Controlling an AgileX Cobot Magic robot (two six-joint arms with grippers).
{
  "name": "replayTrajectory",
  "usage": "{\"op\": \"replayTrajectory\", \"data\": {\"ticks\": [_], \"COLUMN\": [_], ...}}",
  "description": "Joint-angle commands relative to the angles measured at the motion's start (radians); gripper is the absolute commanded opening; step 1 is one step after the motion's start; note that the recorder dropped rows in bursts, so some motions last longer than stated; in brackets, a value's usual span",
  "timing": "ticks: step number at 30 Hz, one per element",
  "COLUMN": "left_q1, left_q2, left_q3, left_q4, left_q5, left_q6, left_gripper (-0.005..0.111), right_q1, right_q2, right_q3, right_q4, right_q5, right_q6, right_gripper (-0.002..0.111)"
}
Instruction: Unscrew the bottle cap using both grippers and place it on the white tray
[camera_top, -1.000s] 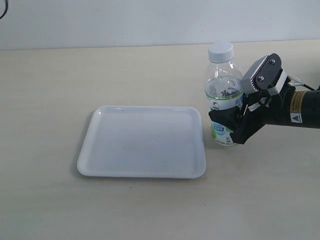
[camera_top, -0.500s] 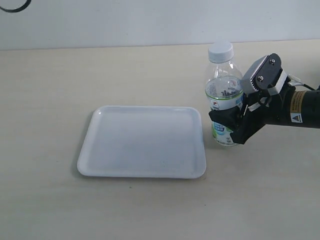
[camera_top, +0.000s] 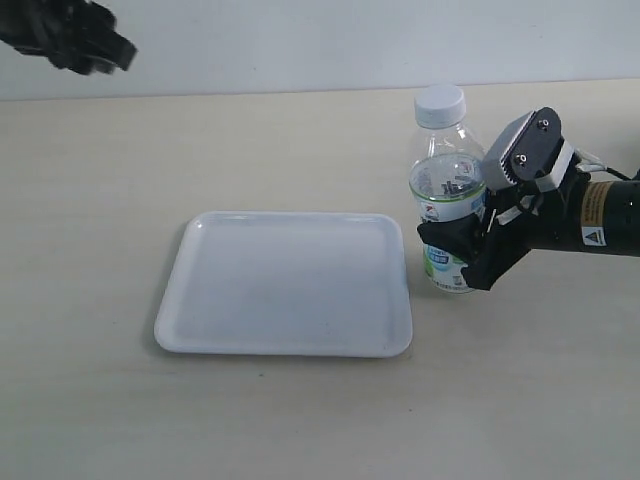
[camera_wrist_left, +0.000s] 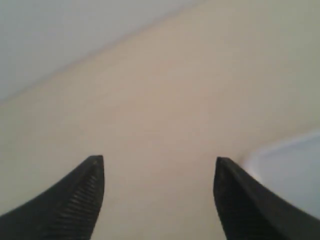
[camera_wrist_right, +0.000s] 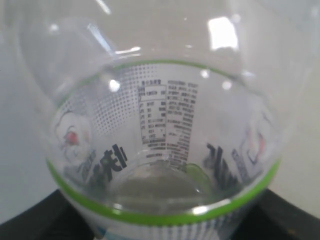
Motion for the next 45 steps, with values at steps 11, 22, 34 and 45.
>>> {"op": "replayTrajectory", "data": {"ticks": [11, 22, 34, 45], "left_q1": [-0.260, -0.338, -0.338, -0.353], "left_q2": [0.162, 0.365, 0.450, 0.498], "left_q3": [-0.427, -0.669, -0.772, -0.810], "left_q4": [-0.634, -0.580, -0.615, -0.614], "left_q5": [0.389, 0.462, 0.476, 0.476], "left_q6": [0.354, 0.214, 0.206, 0.193], "left_gripper": [0.062, 0.062, 0.062, 0.062], "right_q1": [-0.003, -0.003, -0.003, -0.003], "right_q2": [-0.009, -0.009, -0.009, -0.009], "right_q3": [-0.004, -0.004, -0.004, -0.004], "right_q4": [-0.072, -0.085, -0.087, -0.092], "right_q5": [-0.006, -0.006, 0.004, 0.020], "right_q6": [0.000, -0.033, -0.035, -0.048], "right_gripper": [0.000, 0.000, 0.000, 0.000]}}
